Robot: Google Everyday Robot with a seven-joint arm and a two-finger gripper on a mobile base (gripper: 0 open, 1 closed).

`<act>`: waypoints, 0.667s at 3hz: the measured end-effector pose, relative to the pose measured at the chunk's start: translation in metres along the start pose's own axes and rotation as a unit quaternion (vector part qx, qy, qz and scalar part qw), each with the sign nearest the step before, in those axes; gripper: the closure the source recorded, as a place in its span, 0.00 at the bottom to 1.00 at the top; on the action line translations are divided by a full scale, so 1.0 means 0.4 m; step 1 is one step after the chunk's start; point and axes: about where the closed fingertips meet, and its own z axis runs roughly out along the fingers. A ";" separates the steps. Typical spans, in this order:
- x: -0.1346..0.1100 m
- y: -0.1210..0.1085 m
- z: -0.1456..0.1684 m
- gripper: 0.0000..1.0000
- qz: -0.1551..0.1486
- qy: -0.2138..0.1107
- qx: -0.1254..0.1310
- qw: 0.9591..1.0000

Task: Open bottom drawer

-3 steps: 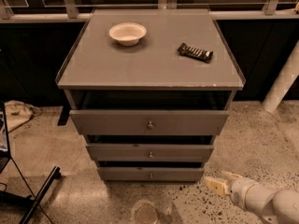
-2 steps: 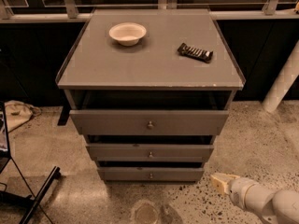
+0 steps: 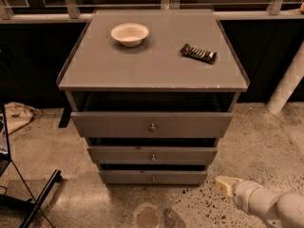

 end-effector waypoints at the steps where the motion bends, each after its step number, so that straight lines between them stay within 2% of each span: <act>1: 0.027 -0.020 0.039 1.00 -0.003 -0.010 0.002 1.000; 2: 0.064 -0.081 0.111 1.00 0.007 -0.045 0.018 0.999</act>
Offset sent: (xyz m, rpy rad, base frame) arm 0.0352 -0.0216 -0.1482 0.1150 -0.1085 -0.1477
